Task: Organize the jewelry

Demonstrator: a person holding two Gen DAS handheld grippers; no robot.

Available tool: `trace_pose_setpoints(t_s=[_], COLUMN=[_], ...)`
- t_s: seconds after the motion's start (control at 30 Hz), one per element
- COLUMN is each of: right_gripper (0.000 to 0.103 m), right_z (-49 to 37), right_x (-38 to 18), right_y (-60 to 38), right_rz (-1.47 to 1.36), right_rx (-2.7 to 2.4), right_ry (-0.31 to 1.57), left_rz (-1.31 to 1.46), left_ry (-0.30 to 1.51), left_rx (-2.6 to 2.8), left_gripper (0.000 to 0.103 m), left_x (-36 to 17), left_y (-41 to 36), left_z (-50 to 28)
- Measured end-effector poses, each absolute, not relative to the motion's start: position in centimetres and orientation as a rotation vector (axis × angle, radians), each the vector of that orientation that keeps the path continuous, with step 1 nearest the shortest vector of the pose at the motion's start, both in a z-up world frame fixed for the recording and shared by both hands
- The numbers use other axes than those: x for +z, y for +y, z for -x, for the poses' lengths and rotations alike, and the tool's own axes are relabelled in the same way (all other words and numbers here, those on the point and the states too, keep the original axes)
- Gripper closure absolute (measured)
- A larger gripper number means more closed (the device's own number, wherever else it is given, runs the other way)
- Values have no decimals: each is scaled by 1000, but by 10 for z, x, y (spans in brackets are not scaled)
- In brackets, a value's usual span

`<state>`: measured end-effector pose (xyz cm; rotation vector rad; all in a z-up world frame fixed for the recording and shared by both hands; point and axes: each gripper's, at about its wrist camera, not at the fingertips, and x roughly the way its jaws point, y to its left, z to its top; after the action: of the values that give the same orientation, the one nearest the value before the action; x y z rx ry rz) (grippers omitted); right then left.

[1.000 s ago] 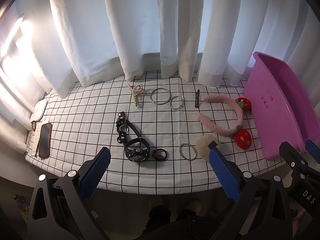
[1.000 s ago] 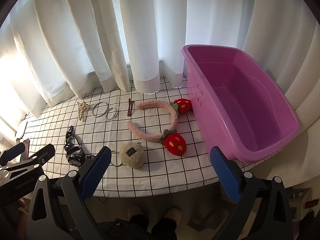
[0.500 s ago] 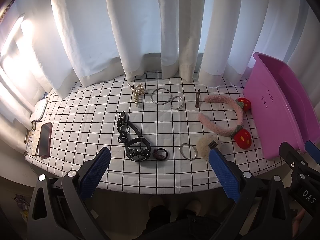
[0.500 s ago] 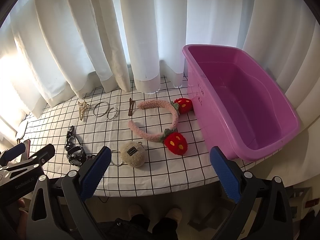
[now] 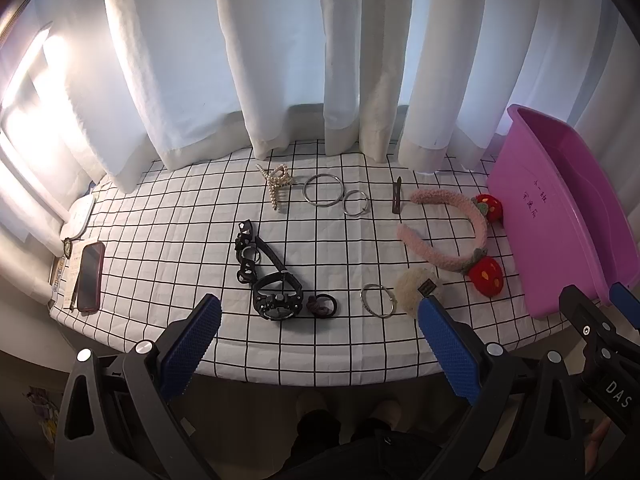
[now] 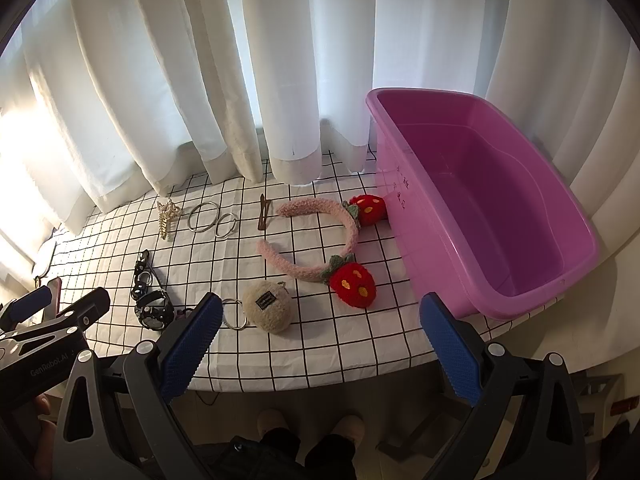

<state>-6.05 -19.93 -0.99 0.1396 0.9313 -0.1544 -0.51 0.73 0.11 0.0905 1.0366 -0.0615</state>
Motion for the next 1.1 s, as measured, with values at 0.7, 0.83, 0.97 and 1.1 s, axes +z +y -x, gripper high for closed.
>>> trace_pose_setpoints(t_s=[0.7,0.83,0.97,1.1], right_gripper=[9,9,9,9], right_z=[56,53,51,50], right_x=[-45,-64,-85,-102], right_y=[-177,-171,-169,-168], right_rz=[-112,-119,-156,-175], right_rx=[-78,-35,-4,14], right_ry=[982,1009,1043,1048], left_rz=[-7,13,45,71], left_ry=[1143,1152,1150,1140], left_rx=[9,40,88,111], left_gripper=[6,6,6,6], left_x=[-38,-55,-73,-90], left_y=[53,71,95,115], left_z=[7,9,10,9])
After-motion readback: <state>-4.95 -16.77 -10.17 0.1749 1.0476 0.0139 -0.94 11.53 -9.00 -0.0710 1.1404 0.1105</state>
